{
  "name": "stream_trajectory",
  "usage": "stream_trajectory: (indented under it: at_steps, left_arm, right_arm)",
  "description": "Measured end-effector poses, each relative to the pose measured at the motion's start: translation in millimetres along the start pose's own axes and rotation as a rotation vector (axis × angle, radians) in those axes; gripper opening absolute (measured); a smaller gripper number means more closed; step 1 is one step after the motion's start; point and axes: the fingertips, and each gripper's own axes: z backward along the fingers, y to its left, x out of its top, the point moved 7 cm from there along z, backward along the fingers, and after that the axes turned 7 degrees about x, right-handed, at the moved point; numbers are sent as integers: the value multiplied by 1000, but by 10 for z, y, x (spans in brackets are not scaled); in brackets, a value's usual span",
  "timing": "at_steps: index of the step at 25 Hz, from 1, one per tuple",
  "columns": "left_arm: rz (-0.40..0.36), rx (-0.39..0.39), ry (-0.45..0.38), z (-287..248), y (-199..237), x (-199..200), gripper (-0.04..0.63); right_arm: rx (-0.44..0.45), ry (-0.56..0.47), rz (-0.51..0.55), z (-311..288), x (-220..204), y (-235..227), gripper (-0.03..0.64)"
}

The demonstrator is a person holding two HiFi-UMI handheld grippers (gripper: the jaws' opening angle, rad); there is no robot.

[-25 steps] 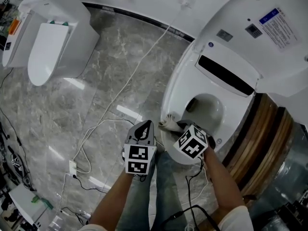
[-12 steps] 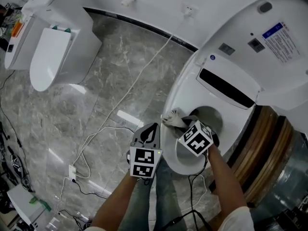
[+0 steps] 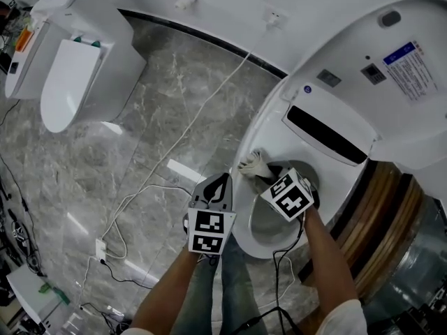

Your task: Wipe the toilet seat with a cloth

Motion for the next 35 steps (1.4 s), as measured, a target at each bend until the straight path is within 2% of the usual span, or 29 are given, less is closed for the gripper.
stream_trajectory:
  at_steps: [7, 13, 20, 28, 35]
  left_arm:
    - [-15, -4, -3, -125, -42, 66, 11]
    - [-35, -19, -9, -190, -126, 120, 11]
    - [-30, -38, -14, -254, -254, 191, 11]
    - [-41, -40, -38, -277, -350, 328, 11]
    - [-46, -36, -32, -291, -412, 297, 11]
  right_arm:
    - [-41, -58, -74, 109, 90, -272, 109]
    - [-69, -70, -116, 193, 151, -468, 109]
    - [-103, -82, -148, 250, 205, -609, 109]
    - [-175, -122, -235, 336, 200, -750, 110]
    - [-183, -169, -311, 383, 134, -834, 109]
